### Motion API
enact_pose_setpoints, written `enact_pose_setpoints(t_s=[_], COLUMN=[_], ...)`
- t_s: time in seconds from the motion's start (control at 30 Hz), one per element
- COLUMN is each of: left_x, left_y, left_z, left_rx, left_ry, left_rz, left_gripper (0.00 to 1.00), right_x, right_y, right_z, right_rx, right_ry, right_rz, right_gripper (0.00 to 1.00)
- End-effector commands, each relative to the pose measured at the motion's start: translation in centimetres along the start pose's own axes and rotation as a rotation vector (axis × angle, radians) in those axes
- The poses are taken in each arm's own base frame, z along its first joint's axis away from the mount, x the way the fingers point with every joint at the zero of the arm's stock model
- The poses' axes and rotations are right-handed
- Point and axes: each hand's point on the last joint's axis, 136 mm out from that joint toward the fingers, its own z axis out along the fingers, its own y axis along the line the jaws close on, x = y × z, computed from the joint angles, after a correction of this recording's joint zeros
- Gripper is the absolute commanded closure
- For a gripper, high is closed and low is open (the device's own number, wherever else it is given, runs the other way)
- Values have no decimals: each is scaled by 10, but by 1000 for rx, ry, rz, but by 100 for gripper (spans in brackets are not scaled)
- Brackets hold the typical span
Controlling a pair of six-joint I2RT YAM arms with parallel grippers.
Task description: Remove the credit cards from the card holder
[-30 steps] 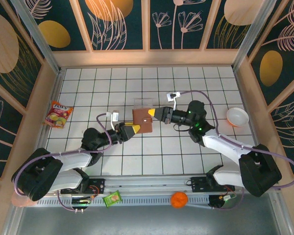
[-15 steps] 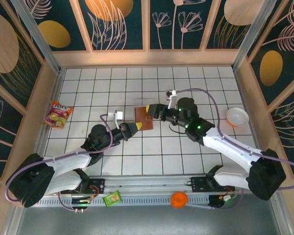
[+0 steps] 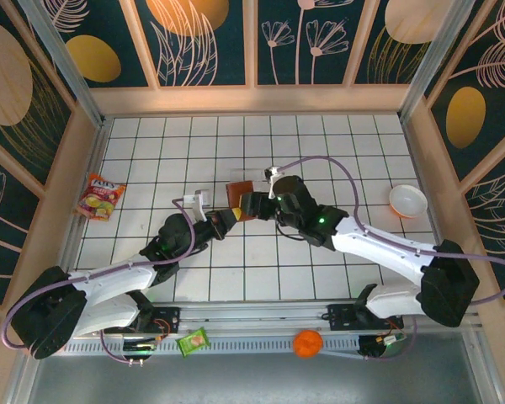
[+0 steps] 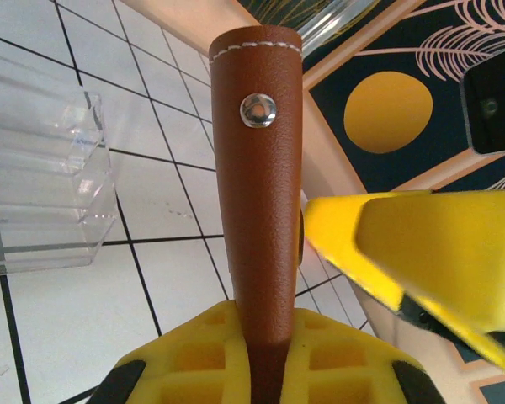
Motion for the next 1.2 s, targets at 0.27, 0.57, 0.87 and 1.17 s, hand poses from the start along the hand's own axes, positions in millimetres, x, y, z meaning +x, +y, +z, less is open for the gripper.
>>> enact_pose_setpoints(t_s=[0.27, 0.57, 0.87, 1.17], left_x=[-19, -21, -22, -21], left_y=[-29, -27, -25, -24], left_z=[-3, -7, -8, -13], left_rx=[74, 58, 47, 51], left_ry=[-55, -68, -75, -84], left_rz=[32, 32, 28, 32], left_gripper=[100, 100, 100, 100], right_x=[4, 3, 2, 0], right_y=[-25, -41, -49, -71], right_z=[18, 17, 13, -4], right_rx=[210, 298, 320, 289], right_ry=[43, 25, 11, -23], right_rz=[-80, -99, -104, -51], right_gripper=[49, 77, 100, 100])
